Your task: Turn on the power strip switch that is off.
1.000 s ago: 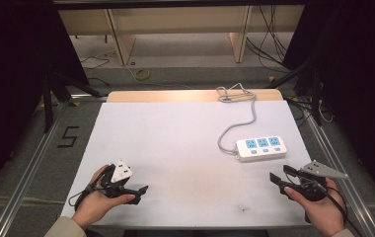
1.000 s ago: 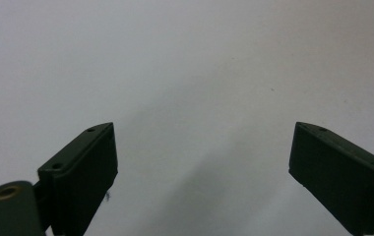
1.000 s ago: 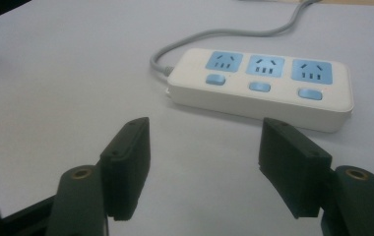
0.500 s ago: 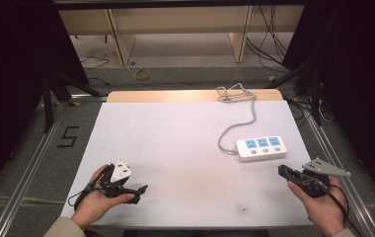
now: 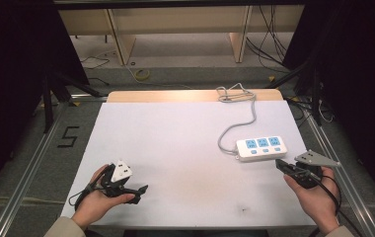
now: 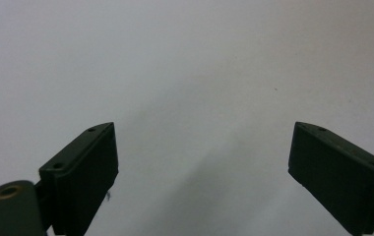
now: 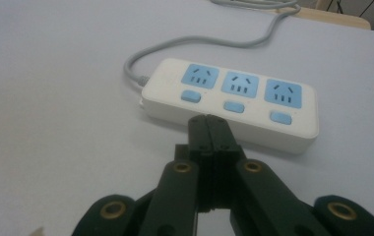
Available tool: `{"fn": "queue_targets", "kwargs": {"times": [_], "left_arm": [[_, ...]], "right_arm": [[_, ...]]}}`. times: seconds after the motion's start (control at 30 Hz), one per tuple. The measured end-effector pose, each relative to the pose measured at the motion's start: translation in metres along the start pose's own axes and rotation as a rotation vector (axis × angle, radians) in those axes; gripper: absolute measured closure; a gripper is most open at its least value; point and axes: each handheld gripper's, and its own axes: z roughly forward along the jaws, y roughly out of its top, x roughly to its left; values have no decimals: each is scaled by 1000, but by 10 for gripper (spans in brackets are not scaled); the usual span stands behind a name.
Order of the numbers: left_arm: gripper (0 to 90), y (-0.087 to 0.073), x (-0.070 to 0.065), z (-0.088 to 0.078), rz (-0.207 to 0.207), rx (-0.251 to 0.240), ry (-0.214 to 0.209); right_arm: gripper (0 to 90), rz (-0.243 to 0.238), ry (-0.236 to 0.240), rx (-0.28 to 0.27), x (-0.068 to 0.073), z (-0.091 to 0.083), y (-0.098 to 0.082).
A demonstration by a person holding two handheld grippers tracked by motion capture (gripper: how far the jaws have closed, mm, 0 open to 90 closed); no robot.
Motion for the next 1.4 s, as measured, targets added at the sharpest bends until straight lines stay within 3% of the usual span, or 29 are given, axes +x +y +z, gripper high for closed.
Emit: {"fn": "queue_targets", "kwargs": {"times": [0.47, 1.4], "left_arm": [[110, 0, -1, 0, 1, -1, -2], [110, 1, 0, 0, 8, -5, 2]], "right_arm": [[900, -19, 8, 27, 3, 17, 15], [900, -43, 28, 78, 5, 26, 31]]}}
